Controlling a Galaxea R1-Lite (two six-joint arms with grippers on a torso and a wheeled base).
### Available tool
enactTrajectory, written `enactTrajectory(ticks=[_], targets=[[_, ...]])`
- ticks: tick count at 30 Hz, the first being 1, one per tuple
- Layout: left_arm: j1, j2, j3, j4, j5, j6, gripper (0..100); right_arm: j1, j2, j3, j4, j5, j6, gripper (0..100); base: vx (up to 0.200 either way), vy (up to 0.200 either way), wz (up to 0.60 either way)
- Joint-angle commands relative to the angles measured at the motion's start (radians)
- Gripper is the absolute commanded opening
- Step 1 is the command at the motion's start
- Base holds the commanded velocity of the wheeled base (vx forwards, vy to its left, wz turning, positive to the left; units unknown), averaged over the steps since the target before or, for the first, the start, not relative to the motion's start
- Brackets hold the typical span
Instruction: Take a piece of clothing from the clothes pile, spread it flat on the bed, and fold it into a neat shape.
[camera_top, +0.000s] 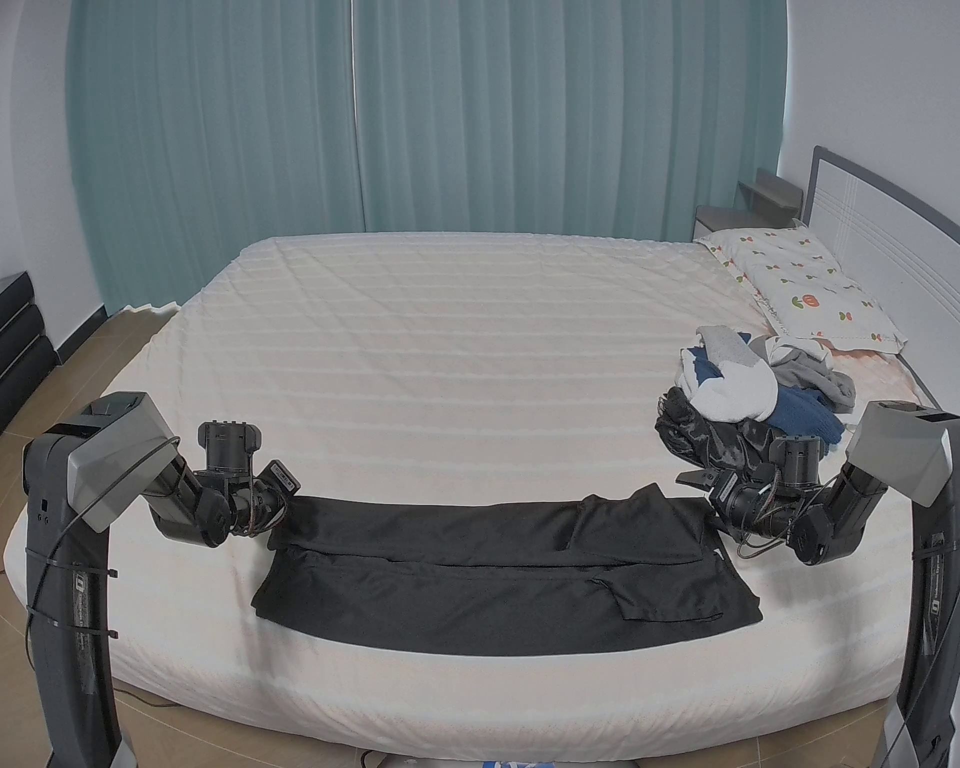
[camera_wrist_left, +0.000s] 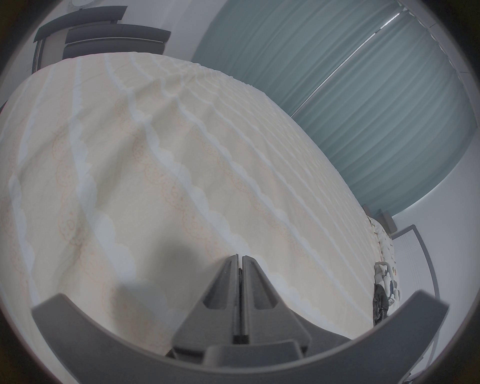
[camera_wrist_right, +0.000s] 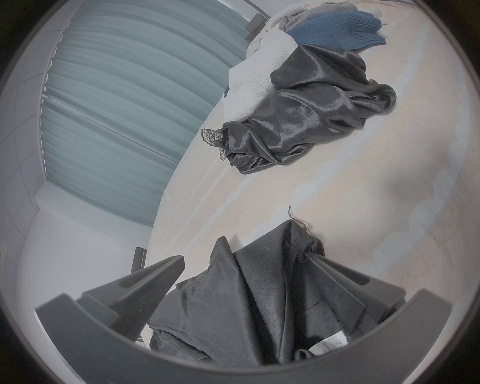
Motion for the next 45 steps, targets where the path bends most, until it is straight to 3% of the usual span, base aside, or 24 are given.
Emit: enactTrajectory(ticks=[1,4,5,31,32,35,36,45], targets=[[0.0,0.001,0.0,-0.001,0.0,-0.001,0,0.0,0.02,-0.015,-0.003,0.001,0.003,100,0.0,0.0,0.0],[0.0,0.001,0.001,-0.001,0.001,-0.001,0,0.001,0.031,-0.018,-0.01,0.0,0.005,100,0.0,0.0,0.0],[0.0,0.001,0.001,-0.001,0.001,-0.001,0,0.001,0.031,-0.018,-0.01,-0.002,0.005,0,0.0,0.0,0.0],[0.0,-0.001,0.006,-0.001,0.001,-0.001,0,-0.014,0.062,-0.085,0.0,-0.086,0.034,0,0.0,0.0,0.0],[0.0,-0.001,0.006,-0.001,0.001,-0.001,0,-0.014,0.063,-0.085,0.0,-0.086,0.034,100,0.0,0.0,0.0],[0.0,-0.001,0.009,-0.001,0.004,0.001,0,-0.014,0.063,-0.078,-0.012,-0.086,0.034,100,0.0,0.0,0.0],[0.0,-0.001,0.009,-0.001,0.004,0.001,100,-0.014,0.055,-0.07,-0.015,-0.086,0.036,100,0.0,0.0,0.0],[0.0,-0.001,0.009,-0.003,0.006,0.001,100,0.008,-0.05,0.015,-0.013,-0.077,0.03,100,0.0,0.0,0.0]])
